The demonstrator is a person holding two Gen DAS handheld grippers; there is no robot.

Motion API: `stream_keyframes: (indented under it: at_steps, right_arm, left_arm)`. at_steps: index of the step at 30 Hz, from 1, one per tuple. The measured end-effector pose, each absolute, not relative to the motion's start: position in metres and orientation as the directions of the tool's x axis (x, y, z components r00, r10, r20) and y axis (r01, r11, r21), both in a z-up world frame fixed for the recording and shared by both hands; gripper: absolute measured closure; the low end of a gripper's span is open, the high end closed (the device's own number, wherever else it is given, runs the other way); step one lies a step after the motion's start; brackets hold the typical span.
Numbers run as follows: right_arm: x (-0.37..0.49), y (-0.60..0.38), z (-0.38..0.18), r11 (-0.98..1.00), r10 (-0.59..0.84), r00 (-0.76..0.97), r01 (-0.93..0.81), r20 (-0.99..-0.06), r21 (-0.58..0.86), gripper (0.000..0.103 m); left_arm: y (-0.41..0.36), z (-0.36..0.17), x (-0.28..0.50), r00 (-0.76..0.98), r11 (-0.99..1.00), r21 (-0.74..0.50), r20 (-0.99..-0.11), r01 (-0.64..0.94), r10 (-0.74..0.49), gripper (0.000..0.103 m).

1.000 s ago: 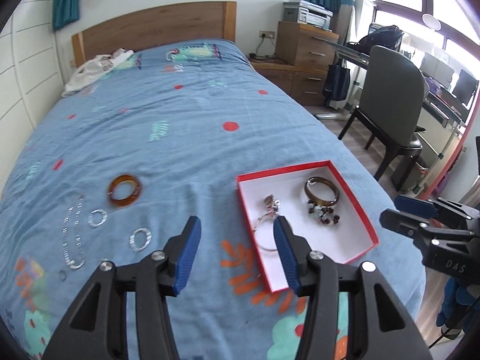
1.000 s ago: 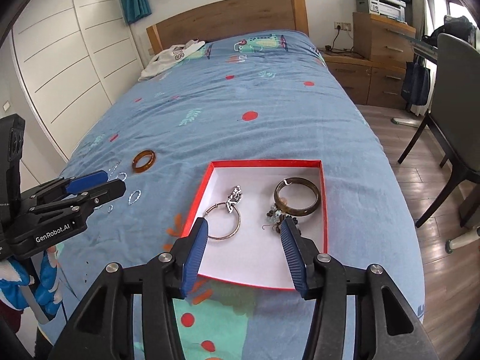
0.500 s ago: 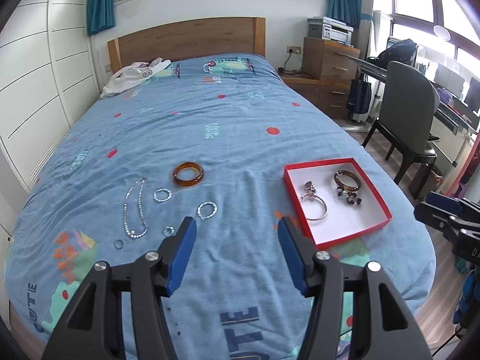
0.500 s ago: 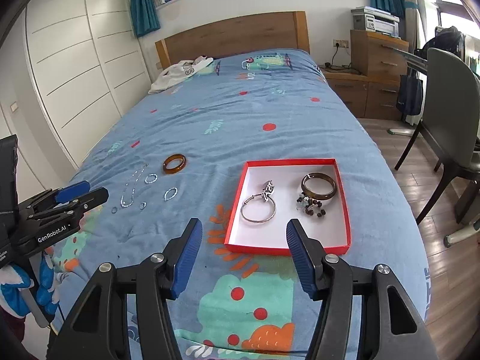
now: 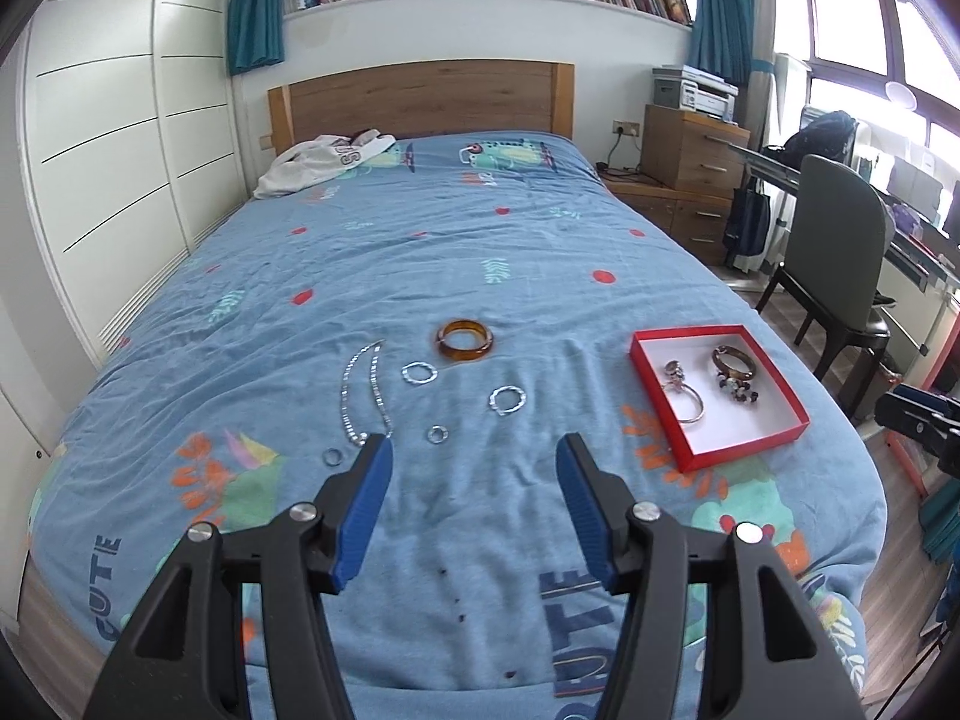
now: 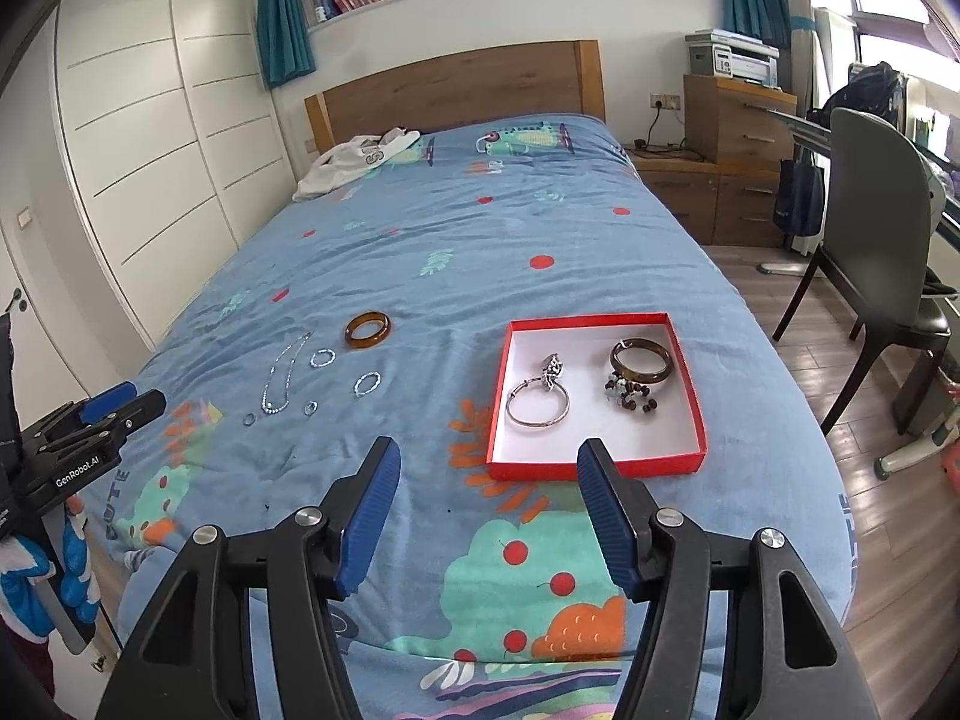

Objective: Organize jewelry
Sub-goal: 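Withdraw both open tools from the red box, then move the left tool toward a silver ring while the right tool approaches another small ring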

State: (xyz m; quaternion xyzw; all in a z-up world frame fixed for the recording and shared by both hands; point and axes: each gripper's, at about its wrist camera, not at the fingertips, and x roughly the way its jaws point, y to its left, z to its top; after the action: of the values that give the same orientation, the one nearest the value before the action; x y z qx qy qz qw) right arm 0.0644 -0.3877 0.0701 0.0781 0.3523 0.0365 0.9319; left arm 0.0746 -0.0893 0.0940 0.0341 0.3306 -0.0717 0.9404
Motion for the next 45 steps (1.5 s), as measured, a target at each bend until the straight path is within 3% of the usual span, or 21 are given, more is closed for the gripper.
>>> stream_keyframes:
  at_steps: [16, 28, 45]
  right_arm:
    - [0.053, -0.343, 0.071, 0.987, 0.137, 0.733, -0.042, -0.666, 0.157, 0.039]
    - [0.069, -0.308, 0.069, 0.982, 0.172, 0.743, -0.079, -0.647, 0.171, 0.039]
    - [0.110, -0.275, 0.033, 0.979, 0.199, 0.695, -0.110, -0.691, 0.171, 0.039]
  left_arm:
    - [-0.004, 0.086, 0.060, 0.785, 0.999, -0.029, -0.617, 0.045, -0.054, 0.048]
    - [0.026, 0.059, 0.083, 0.757, 1.000, -0.013, -0.653, 0.020, -0.024, 0.048]
    - [0.046, 0.011, 0.127, 0.680, 1.000, -0.002, -0.733, -0.019, 0.012, 0.048]
